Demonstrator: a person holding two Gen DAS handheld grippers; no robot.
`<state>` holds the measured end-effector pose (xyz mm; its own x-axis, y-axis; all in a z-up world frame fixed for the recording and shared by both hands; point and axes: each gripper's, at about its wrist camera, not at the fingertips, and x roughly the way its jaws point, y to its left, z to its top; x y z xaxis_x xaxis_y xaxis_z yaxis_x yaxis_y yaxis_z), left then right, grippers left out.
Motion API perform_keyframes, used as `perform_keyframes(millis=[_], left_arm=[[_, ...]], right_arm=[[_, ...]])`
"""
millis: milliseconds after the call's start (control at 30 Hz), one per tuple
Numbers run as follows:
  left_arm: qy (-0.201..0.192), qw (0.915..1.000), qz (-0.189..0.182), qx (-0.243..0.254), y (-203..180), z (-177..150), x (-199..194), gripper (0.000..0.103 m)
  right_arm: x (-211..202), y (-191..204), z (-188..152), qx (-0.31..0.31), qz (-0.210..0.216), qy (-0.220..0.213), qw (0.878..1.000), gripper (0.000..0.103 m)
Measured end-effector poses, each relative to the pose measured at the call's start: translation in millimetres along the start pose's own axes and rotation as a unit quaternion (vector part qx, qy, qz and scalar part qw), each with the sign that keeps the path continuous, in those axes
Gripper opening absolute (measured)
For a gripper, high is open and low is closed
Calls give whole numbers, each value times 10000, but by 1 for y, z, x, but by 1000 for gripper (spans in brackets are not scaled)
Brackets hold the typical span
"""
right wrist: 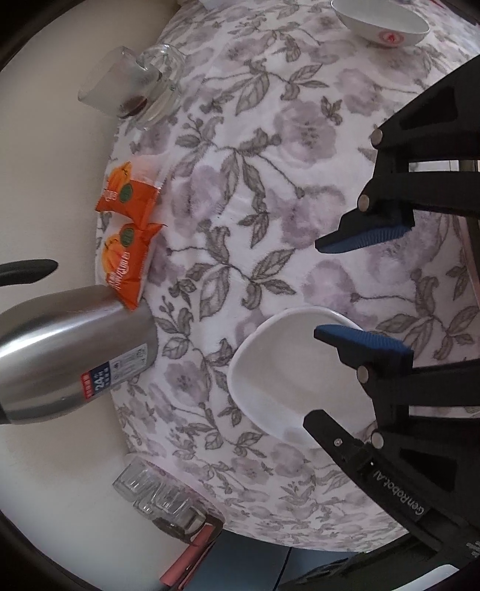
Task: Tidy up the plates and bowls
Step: 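Grasp the white square bowl rim with both tools, then lift the square bowl with both tools and carry it over the steel basin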
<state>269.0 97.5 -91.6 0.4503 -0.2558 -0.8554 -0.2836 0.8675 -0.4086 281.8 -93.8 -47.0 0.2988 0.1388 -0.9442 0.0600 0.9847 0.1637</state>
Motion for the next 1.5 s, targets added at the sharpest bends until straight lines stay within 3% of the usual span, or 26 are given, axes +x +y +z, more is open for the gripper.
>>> perform_keyframes(millis=[67, 233, 367, 467, 767, 1100, 1500], left_arm=[[-26, 10000, -18, 46, -2, 1, 2, 60], [12, 9999, -130, 53, -2, 1, 8, 33], [81, 9998, -199, 56, -3, 0, 13, 21], [69, 9998, -167, 108, -5, -1, 13, 19], [82, 9996, -194, 213, -8, -1, 0, 18], [-137, 9979, -518, 355, -20, -2, -39, 17], [-522, 9945, -601, 685, -43, -21, -95, 18]], right_arm=[[4, 2, 0, -12, 4, 37, 10000, 35], [12, 9, -1, -101, 17, 73, 9999, 27], [16, 11, -4, -92, 54, 113, 9999, 22], [16, 14, -5, -173, 99, 117, 9997, 15], [3, 14, -13, -203, 136, 70, 9997, 15], [-51, 14, -17, -316, 236, -356, 9986, 15], [-108, 6, -38, -359, 397, -791, 9954, 15]])
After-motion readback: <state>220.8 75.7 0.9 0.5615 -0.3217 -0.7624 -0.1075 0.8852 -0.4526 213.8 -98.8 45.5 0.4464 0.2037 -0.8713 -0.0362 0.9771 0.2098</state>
